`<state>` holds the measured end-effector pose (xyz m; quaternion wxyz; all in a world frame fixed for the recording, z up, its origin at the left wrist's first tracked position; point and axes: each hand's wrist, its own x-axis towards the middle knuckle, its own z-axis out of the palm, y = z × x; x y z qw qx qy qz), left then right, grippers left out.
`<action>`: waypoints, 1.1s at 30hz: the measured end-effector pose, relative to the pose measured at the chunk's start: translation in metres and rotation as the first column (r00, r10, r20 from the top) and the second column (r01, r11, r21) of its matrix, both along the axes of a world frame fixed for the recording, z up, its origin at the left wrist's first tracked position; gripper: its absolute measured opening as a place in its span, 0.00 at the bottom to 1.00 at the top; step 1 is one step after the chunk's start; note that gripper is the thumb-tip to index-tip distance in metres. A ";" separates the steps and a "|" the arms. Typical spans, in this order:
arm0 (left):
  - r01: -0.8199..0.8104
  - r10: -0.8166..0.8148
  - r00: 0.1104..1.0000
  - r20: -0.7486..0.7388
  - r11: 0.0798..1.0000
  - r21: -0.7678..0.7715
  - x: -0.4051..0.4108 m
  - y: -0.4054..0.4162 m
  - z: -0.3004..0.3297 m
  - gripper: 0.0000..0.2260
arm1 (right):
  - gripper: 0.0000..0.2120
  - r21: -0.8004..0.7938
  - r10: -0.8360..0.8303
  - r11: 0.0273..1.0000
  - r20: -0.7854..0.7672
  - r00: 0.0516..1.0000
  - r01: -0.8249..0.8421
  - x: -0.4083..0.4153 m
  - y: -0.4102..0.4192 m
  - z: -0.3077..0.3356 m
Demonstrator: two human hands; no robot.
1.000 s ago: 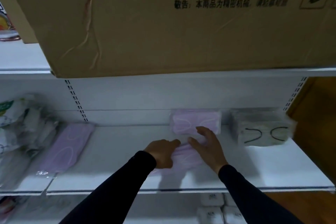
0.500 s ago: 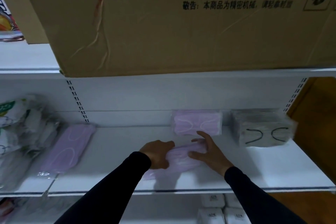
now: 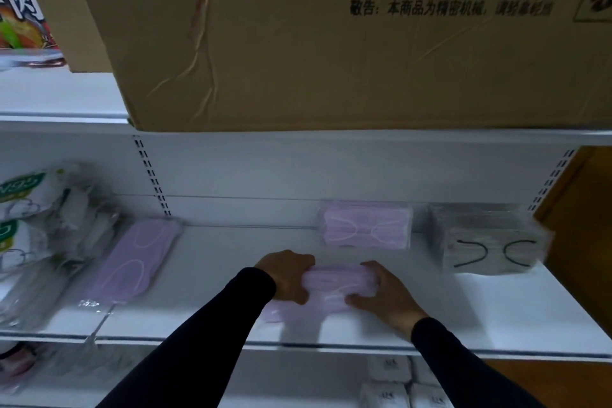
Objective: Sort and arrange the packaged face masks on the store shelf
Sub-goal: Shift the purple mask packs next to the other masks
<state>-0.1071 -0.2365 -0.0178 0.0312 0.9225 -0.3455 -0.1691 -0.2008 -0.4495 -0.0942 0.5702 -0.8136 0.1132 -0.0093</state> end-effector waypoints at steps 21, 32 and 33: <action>-0.591 0.308 0.806 -0.506 0.355 -0.724 -0.007 0.006 -0.064 0.35 | 0.28 0.051 -0.224 0.975 0.167 0.960 0.218 0.009 -0.025 -0.011; -0.521 0.256 0.854 -0.453 0.408 -0.750 0.004 -0.055 -0.079 0.46 | 0.30 -0.007 -0.242 0.969 0.193 0.951 0.248 0.017 -0.086 -0.022; -0.518 0.267 0.855 -0.445 0.410 -0.750 0.004 -0.056 -0.081 0.46 | 0.30 0.001 -0.239 0.970 0.196 0.951 0.243 0.016 -0.086 -0.022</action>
